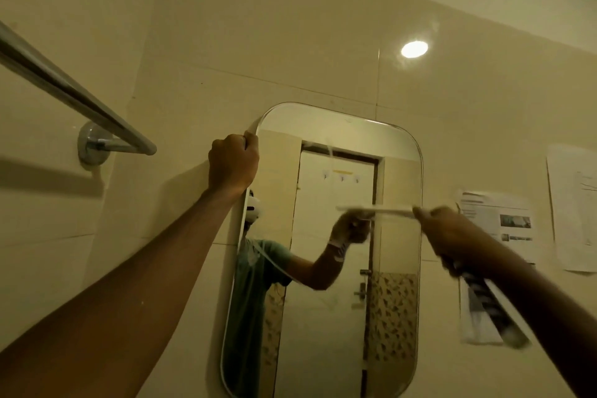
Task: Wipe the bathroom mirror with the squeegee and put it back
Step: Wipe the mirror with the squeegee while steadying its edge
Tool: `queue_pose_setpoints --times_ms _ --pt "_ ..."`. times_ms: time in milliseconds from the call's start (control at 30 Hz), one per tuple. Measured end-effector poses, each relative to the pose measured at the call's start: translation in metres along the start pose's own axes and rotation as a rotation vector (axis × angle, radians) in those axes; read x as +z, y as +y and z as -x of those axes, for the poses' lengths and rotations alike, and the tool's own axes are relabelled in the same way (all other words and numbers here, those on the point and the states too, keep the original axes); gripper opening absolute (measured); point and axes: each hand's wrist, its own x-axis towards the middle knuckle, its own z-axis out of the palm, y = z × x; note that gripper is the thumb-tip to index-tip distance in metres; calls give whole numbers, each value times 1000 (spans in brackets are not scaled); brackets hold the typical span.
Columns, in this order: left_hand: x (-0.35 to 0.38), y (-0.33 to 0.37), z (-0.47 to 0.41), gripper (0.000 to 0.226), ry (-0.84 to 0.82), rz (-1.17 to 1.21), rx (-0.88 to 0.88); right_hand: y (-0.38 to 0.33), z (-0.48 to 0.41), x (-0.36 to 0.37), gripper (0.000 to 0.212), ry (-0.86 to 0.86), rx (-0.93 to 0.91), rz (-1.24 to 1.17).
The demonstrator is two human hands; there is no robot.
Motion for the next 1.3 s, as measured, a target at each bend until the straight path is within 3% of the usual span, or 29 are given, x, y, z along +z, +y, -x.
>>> queue_pose_setpoints --times_ms 167,500,633,767,1067,1200,1300 --pt "0 -2 1 57 -11 4 -11 -65 -54 -53 41 253 -154 -109" --pt "-2 -7 -1 58 -63 5 23 29 11 47 42 88 -76 -182" --pt "-4 -6 -2 55 -65 19 3 -34 -13 7 40 189 -224 -50" --pt "-9 -3 2 53 -83 35 -1 -104 -40 -18 25 271 -288 -144" --pt "-14 -2 -1 55 -139 74 -21 -51 6 53 47 148 -215 -185" --pt "-14 -6 -3 54 -142 69 -15 -98 -19 8 47 280 -291 -170" --pt "-15 -5 -3 54 -151 106 -46 -136 -40 -7 32 280 -304 -147"
